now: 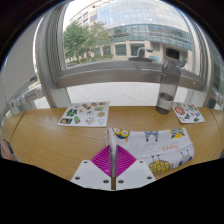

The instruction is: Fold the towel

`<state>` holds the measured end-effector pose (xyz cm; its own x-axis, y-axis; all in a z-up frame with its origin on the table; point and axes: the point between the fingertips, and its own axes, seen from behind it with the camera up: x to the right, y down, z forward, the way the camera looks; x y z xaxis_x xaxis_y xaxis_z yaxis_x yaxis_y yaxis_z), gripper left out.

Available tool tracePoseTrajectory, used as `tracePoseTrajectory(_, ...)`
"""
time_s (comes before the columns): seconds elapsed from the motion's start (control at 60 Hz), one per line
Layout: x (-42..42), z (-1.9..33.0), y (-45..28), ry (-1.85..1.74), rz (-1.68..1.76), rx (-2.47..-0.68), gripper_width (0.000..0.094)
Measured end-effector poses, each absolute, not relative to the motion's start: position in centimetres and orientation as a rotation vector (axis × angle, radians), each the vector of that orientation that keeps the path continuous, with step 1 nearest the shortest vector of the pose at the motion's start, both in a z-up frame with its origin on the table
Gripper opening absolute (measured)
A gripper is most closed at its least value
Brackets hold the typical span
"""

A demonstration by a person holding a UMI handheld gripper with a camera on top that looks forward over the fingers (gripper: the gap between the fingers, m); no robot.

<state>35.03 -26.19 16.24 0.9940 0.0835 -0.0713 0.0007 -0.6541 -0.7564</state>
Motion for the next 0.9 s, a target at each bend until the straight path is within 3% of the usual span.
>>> tracePoseTrajectory(0.15,40.0,24.3,-26.4,0.006,0.279,-2.180,0.0032)
tracePoseTrajectory(0.283,47.8,24.9,-25.1,0.077,0.242,-2.149,0.0031)
tracePoseTrajectory(0.383,55.3,21.8,-24.7,0.134,0.171,-2.193,0.0031)
tracePoseTrajectory(0.45,58.8,19.6,-24.7,0.168,0.105,-2.222,0.0162)
tracePoseTrajectory(0.517,64.3,16.5,-24.4,0.173,0.004,-2.265,0.0224)
tracePoseTrajectory(0.633,68.5,14.4,-24.3,0.176,-0.119,-2.279,0.0513)
tracePoseTrajectory(0.733,68.4,16.5,-24.1,0.188,-0.073,-2.233,0.0587)
tracePoseTrajectory(0.9,65.4,24.1,-25.2,0.168,-0.003,-2.115,0.0738)
